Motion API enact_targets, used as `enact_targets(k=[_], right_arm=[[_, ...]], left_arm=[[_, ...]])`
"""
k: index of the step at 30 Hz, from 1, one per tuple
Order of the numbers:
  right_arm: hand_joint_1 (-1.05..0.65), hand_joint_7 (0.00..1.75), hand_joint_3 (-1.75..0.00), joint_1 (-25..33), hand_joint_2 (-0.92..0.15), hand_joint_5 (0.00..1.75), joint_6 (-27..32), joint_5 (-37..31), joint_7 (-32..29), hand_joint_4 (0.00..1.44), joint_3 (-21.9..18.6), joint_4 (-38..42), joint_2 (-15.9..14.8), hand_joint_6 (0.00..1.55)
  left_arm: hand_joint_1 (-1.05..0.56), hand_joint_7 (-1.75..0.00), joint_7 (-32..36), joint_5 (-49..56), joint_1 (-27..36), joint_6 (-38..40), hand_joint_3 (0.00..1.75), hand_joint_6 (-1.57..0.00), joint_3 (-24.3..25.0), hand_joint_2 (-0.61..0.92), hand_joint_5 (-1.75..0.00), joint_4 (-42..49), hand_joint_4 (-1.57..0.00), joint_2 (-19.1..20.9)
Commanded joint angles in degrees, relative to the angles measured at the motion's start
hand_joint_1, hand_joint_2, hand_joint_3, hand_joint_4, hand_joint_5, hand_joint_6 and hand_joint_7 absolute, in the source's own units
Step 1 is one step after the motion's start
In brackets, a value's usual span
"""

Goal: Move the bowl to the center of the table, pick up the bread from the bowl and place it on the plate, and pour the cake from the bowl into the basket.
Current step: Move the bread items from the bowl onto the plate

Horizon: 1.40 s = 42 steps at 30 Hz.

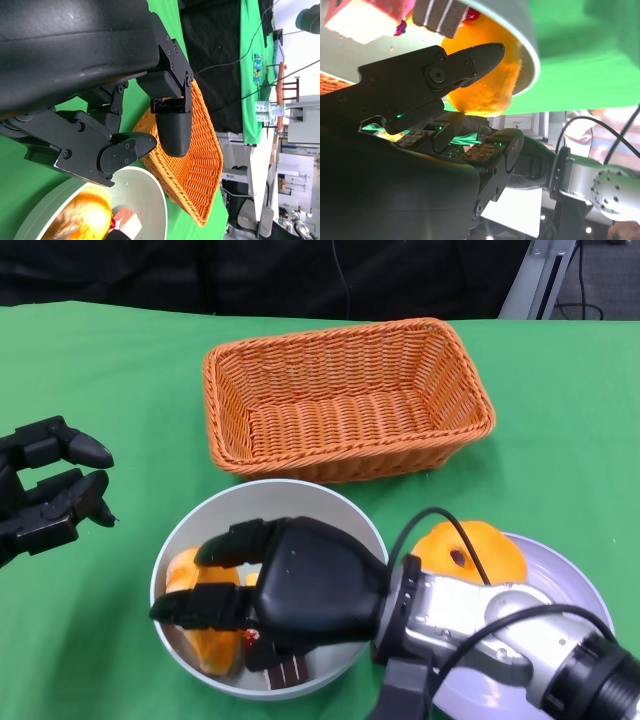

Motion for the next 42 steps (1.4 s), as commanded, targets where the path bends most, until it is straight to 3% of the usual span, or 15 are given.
enact_targets(k=[1,11,17,23,33,42], right_arm=[[-0.67,0.00,-0.02,-2.89,-0.90,0.01,0.25,-0.59,0.97,0.54,0.55,0.55,0.84,0.42],[-0.72,0.00,0.00,-5.26,-0.90,0.00,1.11,-0.68,1.08,0.52,0.95,2.52,2.02,0.42],[-0.71,0.01,-0.01,-6.52,-0.92,0.00,1.54,-0.10,1.50,0.50,1.23,3.78,3.20,0.41],[-0.75,0.01,0.00,-7.33,-0.91,0.01,1.43,-0.77,1.49,0.49,2.35,6.49,4.21,0.42],[-0.75,0.01,0.00,-8.07,-0.90,0.02,1.93,-1.40,0.64,0.48,3.40,8.33,4.53,0.41],[-0.72,0.05,0.00,-7.89,-0.89,0.07,1.76,-1.38,-2.95,0.54,3.96,10.35,4.51,0.54]], left_arm=[[-0.07,-1.24,1.74,0.81,0.41,1.38,0.87,-0.77,0.15,0.68,-1.58,-1.38,-0.73,0.90],[-0.06,-1.29,-0.40,-0.47,0.82,-1.18,0.89,-0.74,1.17,0.67,-1.62,0.35,-0.70,0.87],[-0.21,-1.32,-2.42,-0.26,0.09,-4.09,0.76,-0.70,1.75,0.68,-1.63,3.65,-0.70,1.40],[-0.14,-1.34,0.53,0.44,1.24,-1.58,0.78,-0.71,1.39,0.67,-1.62,0.29,-0.73,0.66],[-0.12,-1.35,-0.46,0.13,0.85,-2.37,0.90,-0.71,1.42,0.62,-1.64,1.46,-0.73,0.79],[-0.10,-1.32,-0.28,0.46,0.52,-1.22,0.86,-0.72,1.39,0.67,-1.62,2.13,-0.70,1.51]])
